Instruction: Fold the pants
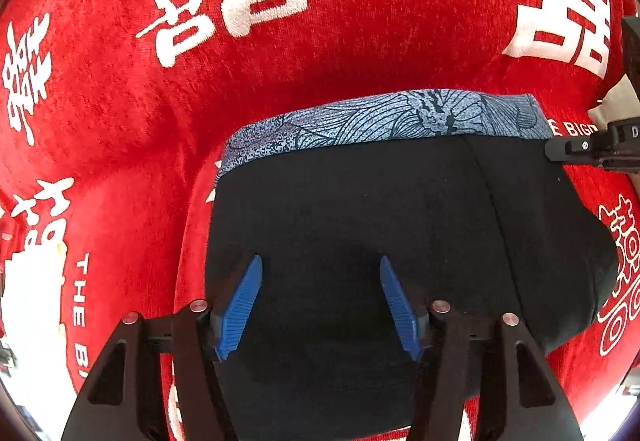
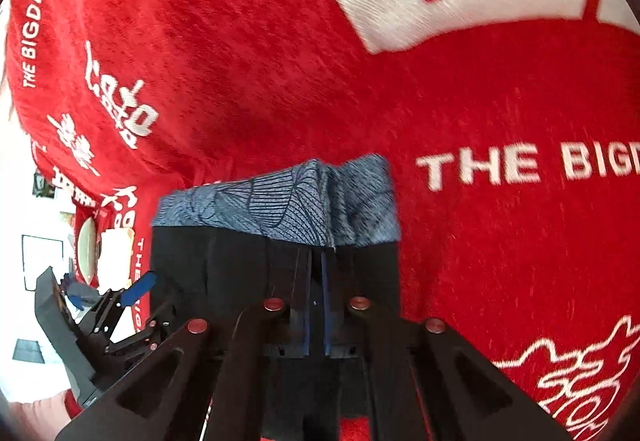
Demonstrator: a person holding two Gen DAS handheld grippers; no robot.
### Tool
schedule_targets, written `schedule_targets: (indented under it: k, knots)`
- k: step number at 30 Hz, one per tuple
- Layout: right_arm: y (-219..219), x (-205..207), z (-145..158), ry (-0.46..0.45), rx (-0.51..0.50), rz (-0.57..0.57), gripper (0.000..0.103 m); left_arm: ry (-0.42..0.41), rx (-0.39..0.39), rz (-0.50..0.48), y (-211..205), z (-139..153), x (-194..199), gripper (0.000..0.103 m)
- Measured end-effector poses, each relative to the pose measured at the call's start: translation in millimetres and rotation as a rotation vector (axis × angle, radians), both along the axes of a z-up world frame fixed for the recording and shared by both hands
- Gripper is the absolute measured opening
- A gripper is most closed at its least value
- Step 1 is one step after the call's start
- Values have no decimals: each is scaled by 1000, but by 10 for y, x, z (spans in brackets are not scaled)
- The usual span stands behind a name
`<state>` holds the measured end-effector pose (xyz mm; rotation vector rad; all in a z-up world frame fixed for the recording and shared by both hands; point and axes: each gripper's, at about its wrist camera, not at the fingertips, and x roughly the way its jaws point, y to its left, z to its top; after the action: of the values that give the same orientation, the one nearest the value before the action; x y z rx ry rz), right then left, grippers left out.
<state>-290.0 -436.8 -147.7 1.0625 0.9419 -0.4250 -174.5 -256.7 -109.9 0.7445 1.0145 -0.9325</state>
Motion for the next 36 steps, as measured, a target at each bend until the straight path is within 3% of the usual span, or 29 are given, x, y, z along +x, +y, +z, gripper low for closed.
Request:
schedule_targets:
  k: [4,10,14,17,19,20,28,36]
  knots:
    - [22,-54,0,15,0,-31,6,5,8,1,-1,-8,37,62]
    - [177,-289,90,111,3,-55,7,10,5,5,1,2,21,66]
    - [329,-518,162,112,24,-106,8,18,3,17,-17,9,60,67]
    - [455,-643,229,107,25,-150,20,31,2,27,-16,20,91,68]
    - [540,-675,283,117,0,-169,24,30,5,35,0,28,116,85]
    - [572,-668,305,122,-11,-171,24,28,1,41,16,37,131,88]
    - [845,-301,498,106,-93,-60,24,54,1,113,230,97,428,88]
    - [976,-81,260,180,-111,25,24,123,13,204,442,30,887,88]
